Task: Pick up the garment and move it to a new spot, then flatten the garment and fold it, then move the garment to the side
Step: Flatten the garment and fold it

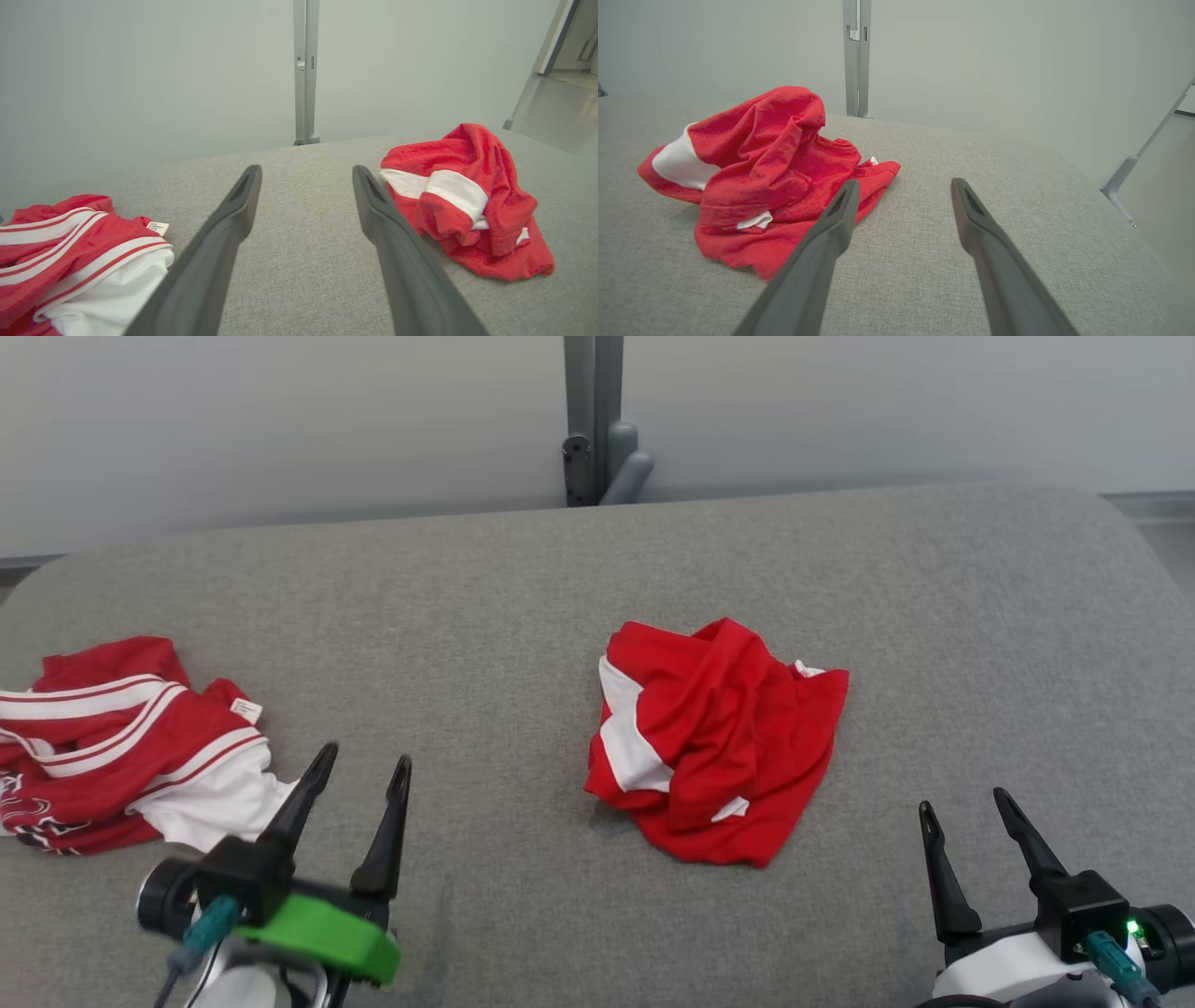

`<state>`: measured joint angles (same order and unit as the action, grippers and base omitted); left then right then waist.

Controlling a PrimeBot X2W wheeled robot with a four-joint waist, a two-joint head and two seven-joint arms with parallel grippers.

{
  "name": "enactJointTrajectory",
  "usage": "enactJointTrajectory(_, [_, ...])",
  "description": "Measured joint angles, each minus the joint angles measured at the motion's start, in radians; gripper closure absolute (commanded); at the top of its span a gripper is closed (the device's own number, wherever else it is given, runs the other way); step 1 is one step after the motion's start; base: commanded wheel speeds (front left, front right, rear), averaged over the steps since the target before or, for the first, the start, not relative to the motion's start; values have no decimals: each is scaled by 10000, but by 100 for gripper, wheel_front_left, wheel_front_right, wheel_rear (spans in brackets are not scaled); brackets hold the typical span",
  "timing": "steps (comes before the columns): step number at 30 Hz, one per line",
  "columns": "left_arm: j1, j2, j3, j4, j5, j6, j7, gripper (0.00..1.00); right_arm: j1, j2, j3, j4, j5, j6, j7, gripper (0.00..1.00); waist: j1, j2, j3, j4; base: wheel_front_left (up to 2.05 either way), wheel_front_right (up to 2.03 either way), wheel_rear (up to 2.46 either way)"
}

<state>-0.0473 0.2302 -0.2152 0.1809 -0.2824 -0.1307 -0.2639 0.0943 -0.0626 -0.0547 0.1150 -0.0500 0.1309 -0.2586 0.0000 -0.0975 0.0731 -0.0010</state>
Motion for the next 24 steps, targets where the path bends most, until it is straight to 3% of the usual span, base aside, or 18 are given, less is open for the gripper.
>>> enactJointTrajectory(6, [-2576,196,-1829,1684,-1195,-12,102,0,-199,88,35,2,23,0,0,0,0,3,626,-540,0,0,0])
enactJointTrajectory(11, [-4696,305,-2972,3653,-2510,-12,947,0,-500,117,96,-54,27,0,0,0,0,2,1234,-1189,0,0,0])
enactJointTrajectory(15, [-5488,295,-3471,4869,-3494,-10,1622,0,-739,151,267,-98,27,0,0,0,1,3,1627,-1632,0,0,0])
enactJointTrajectory(20, [-6000,102,-4251,4924,-5492,-10,2474,0,-828,148,272,-161,186,0,0,0,1,3,2093,-2110,0,0,0])
enactJointTrajectory(24, [-6355,422,-4805,4704,-6566,-10,2759,0,-836,150,270,-138,305,0,0,0,1,3,2395,-2374,0,0,0])
